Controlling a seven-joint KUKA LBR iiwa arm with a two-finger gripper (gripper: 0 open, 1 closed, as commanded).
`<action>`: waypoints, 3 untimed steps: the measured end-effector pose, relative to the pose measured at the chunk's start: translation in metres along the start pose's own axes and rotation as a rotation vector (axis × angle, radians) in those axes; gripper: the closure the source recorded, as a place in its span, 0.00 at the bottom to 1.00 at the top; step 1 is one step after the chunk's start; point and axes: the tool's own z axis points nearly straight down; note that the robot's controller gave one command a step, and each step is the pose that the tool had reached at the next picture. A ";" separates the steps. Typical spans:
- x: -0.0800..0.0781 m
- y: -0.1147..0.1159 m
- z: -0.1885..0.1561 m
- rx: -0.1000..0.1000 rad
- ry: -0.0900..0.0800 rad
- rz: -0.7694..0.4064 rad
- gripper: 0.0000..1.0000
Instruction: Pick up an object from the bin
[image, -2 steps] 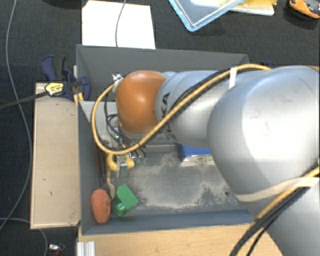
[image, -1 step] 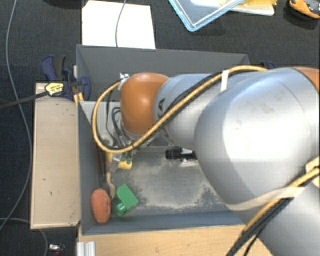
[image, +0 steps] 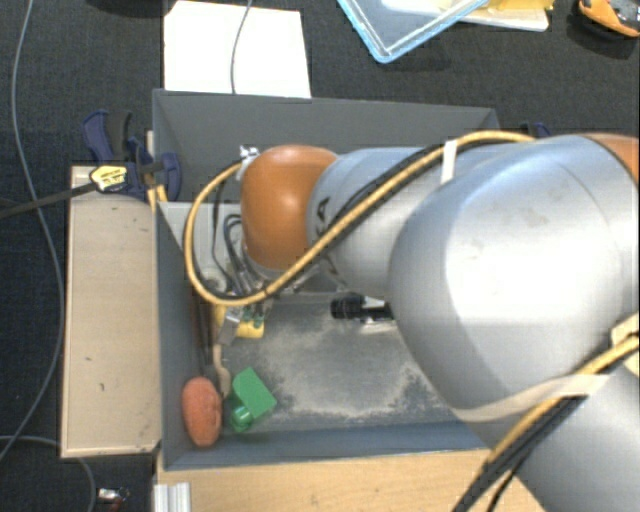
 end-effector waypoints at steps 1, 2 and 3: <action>0.002 -0.003 -0.031 0.010 0.007 0.001 1.00; -0.001 -0.002 -0.080 0.006 0.003 0.000 1.00; -0.001 -0.001 -0.111 0.006 0.003 -0.002 1.00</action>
Offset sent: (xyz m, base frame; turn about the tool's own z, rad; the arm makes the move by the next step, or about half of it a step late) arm -0.0029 -0.0017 0.0212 0.0003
